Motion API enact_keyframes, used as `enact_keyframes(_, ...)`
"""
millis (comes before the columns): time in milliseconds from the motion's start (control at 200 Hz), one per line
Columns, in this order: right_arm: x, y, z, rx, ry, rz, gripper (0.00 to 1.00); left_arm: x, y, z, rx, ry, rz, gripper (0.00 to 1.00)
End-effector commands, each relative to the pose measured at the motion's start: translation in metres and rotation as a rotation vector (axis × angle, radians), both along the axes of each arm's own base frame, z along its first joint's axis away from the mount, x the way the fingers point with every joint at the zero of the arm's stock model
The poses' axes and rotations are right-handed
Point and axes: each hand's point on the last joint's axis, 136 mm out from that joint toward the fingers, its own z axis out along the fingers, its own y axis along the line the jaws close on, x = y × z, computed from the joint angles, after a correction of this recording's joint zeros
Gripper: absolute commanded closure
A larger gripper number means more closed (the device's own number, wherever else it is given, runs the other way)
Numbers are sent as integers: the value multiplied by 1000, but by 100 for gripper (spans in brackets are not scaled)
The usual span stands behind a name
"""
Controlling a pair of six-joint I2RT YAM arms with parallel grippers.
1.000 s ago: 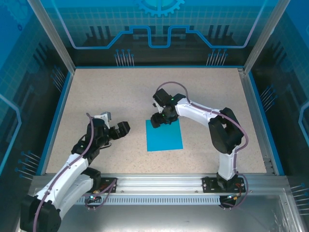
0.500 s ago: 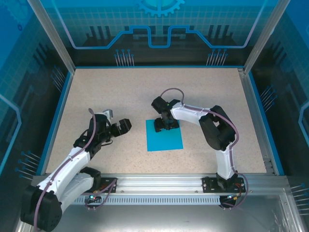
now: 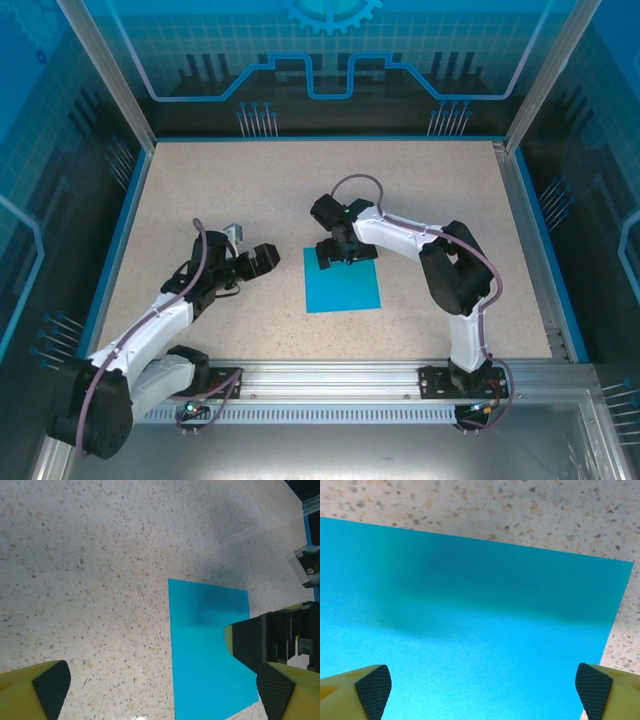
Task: Fold a paper plane with a square sheet of paper (pick it up from the middle)
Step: Move the paper to the center of the table.
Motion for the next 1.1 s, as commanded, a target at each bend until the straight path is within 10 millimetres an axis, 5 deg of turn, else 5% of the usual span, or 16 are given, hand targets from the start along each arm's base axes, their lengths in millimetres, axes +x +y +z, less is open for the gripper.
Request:
enact_keyframes(0, -15, 12, 4, -13, 33, 24, 1, 4, -11, 10, -33, -19, -49, 1)
enact_keyframes(605, -31, 18, -27, -38, 91, 11, 1, 8, -10, -1, -17, 0, -36, 1)
enact_keyframes(860, -23, 24, -4, -23, 44, 31, 1, 4, -5, 1, -5, -15, -22, 1)
enact_keyframes(1095, -25, 29, -23, -27, 91, 29, 1, 4, -4, 0, 4, -12, -20, 1)
